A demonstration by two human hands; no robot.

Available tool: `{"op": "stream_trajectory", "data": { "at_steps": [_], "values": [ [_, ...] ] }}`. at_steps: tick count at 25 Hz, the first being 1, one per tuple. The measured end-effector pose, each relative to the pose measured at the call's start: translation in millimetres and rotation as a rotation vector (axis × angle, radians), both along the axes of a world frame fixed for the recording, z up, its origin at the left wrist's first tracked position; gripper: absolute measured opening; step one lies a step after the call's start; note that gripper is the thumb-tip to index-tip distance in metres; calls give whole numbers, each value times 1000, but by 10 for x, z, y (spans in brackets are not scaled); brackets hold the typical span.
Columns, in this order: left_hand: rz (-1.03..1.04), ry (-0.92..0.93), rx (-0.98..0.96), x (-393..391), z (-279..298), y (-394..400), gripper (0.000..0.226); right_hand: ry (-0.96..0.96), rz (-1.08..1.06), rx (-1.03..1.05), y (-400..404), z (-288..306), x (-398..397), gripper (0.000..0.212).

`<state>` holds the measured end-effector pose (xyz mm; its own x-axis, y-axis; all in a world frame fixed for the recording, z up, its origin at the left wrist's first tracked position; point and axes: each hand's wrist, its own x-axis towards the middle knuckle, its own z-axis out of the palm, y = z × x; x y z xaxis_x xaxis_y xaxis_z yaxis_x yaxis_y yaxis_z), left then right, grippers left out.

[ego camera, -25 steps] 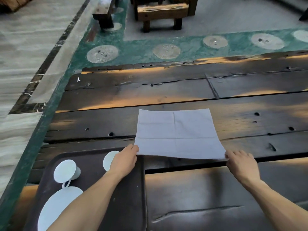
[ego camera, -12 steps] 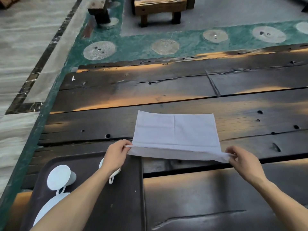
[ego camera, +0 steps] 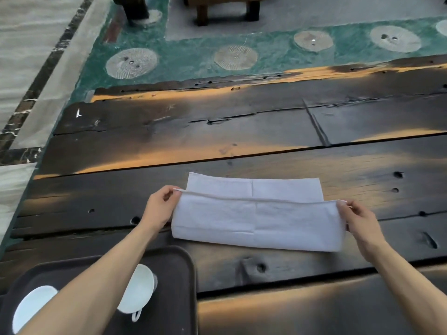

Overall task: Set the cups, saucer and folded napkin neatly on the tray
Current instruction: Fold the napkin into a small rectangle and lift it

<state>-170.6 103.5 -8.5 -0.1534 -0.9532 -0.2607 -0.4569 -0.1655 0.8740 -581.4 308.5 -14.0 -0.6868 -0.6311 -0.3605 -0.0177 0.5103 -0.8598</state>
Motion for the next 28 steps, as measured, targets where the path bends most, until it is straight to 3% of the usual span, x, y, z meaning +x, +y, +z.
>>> {"op": "stream_trajectory", "data": {
  "at_steps": [6,14,28],
  "values": [
    [113,41,66,-341,-455,-300,18,225,-62,28,-505,-275,19,20],
    [35,-324,-111,-486,-810,-575,27,578,74,294,-794,-602,-147,27],
    [-59,-764,-421,-541,-953,-722,36,796,96,401,-945,-781,-231,27]
  ]
}}
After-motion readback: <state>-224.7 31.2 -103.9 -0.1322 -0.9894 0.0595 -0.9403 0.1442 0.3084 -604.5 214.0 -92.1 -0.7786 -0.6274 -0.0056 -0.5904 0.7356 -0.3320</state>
